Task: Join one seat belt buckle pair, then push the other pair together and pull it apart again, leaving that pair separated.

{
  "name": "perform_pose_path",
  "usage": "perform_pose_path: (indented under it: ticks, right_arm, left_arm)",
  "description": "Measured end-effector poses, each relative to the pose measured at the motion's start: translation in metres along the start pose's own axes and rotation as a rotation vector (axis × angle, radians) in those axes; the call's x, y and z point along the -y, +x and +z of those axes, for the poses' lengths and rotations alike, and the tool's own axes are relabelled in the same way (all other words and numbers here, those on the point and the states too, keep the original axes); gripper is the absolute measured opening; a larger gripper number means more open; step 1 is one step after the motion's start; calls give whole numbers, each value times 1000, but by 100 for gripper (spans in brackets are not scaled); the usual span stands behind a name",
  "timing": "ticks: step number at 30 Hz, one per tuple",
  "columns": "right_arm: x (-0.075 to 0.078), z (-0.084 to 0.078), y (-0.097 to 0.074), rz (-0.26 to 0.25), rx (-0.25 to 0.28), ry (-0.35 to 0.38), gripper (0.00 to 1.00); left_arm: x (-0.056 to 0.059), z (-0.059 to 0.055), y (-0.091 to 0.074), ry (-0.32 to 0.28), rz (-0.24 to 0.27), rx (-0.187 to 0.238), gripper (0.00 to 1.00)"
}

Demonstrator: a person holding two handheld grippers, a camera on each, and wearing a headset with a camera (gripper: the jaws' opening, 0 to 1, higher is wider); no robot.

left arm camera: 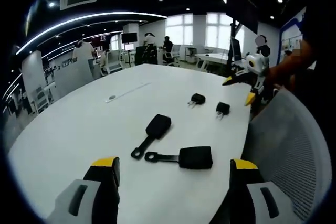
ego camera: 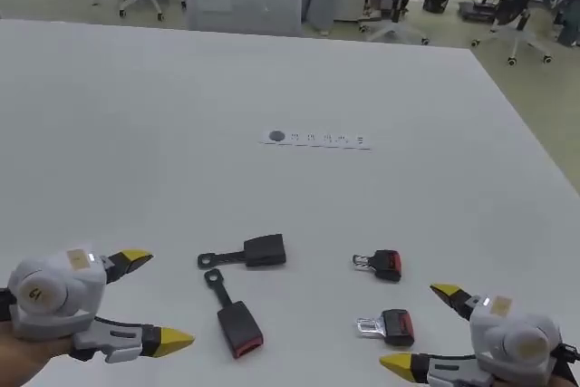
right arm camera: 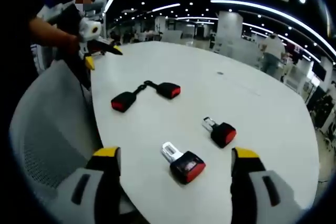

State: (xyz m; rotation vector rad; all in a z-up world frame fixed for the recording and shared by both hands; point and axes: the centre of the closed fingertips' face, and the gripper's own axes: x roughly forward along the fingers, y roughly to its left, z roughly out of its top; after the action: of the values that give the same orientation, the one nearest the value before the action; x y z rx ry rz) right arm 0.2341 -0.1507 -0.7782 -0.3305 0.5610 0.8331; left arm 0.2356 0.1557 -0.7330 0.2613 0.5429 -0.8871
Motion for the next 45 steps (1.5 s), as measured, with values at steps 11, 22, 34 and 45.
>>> perform_pose_path:
  ticks: [11,22,34,45]
  right_arm:
    - [1,-3,-1,-3,-1,7,88]
    - [-1,-4,-2,-6,-2,7,88]
    - [-1,-8,2,25,-33,-16,88]
    - [-2,-11,13,57,-59,-30,87]
  left_arm:
    - [1,-1,4,4,-14,-7,89]
    - [5,2,8,29,-33,-16,89]
    - [10,-3,23,98,-86,-61,88]
    - [11,-5,42,140,-133,-96,88]
